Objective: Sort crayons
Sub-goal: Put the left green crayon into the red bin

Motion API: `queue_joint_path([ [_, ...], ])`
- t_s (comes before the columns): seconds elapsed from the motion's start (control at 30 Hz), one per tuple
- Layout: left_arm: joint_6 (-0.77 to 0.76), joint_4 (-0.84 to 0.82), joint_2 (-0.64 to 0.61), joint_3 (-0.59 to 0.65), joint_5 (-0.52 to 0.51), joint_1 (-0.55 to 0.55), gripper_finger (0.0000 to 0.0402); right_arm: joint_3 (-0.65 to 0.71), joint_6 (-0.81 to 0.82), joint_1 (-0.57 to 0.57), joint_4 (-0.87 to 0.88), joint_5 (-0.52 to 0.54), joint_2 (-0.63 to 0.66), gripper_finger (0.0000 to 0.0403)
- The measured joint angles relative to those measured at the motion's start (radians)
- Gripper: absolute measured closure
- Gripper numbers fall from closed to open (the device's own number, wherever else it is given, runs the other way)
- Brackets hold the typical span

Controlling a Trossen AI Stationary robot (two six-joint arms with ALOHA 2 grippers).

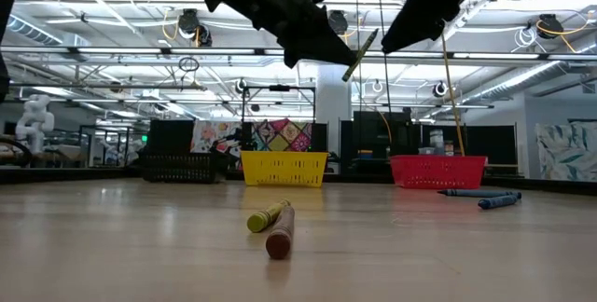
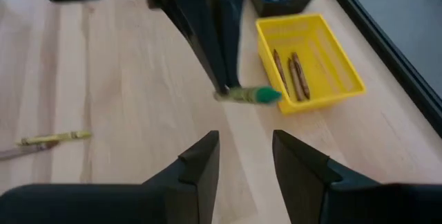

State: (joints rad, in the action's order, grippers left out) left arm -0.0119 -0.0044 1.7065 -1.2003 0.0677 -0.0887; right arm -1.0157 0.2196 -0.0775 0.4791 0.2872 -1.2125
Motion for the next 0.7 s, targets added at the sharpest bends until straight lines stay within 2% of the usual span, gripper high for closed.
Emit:
queue_joint_path([
  [0.7, 0.019, 0.104, 0.0, 0.0, 0.061, 0.006, 0.0402, 0.0, -0.016, -0.003, -0.099, 0.0, 0.0, 0.0282],
])
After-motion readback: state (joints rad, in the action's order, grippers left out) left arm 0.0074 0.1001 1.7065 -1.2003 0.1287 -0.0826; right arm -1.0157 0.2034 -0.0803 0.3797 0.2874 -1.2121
